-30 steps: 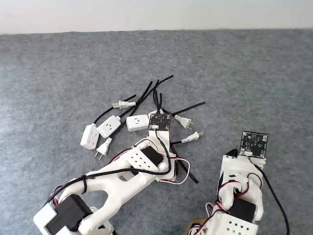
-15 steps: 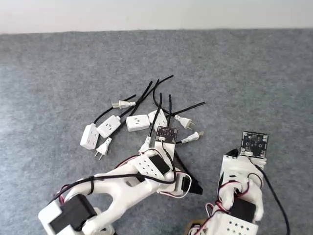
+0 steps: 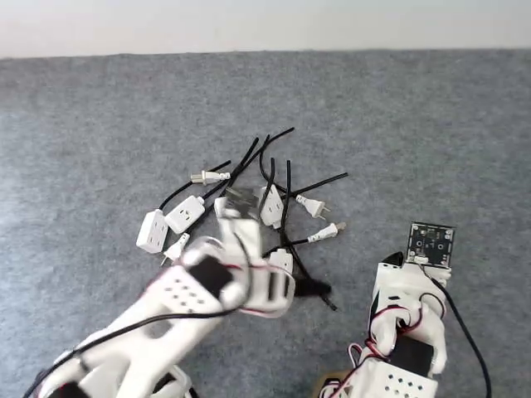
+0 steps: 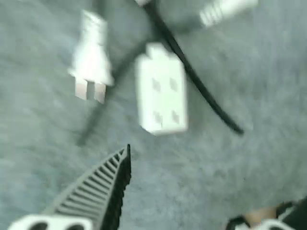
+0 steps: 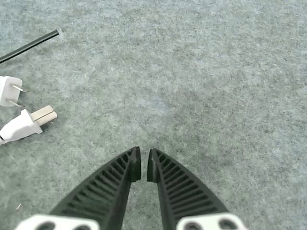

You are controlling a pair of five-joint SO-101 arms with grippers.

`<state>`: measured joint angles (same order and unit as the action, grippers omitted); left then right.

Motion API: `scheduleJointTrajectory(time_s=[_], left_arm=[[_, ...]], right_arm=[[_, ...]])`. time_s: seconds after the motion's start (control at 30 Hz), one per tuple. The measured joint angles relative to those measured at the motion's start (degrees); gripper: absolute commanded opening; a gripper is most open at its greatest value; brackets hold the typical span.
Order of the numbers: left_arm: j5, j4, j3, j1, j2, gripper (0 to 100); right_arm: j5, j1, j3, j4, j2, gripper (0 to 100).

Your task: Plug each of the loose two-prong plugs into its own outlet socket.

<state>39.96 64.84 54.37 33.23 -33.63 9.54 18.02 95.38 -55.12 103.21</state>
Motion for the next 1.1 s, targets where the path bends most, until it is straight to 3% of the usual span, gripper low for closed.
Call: scheduleJointTrajectory(time_s=[0.23,0.43,0.57,0.77,0.97,1.1], left_arm=[[-4.04,2.29,0.00,-9.85,-1.85,31],[-10.02,4.48,0.00,-17.05,-2.02,12],[-19.78,4.22,1.14,-25.32,-2.20,14],[-33.93,-4.75,8.26,-35.16,-2.37,15],[-35.34,-15.82,11.08,-44.75,-2.37,15],[-35.52,-17.49,11.08,-49.23,-2.37,15]], right_arm=[[0.00,0.00,0.00,0.00,0.00,4.3],[-1.32,0.00,0.00,0.00,0.00,4.3],[-5.01,-0.79,0.00,0.00,0.00,4.7],[-5.71,-1.85,-2.11,-0.97,0.00,4.7],[-5.36,-1.85,-12.57,-8.53,0.00,4.8],[-4.84,-1.93,-19.25,-10.46,-0.26,4.8]])
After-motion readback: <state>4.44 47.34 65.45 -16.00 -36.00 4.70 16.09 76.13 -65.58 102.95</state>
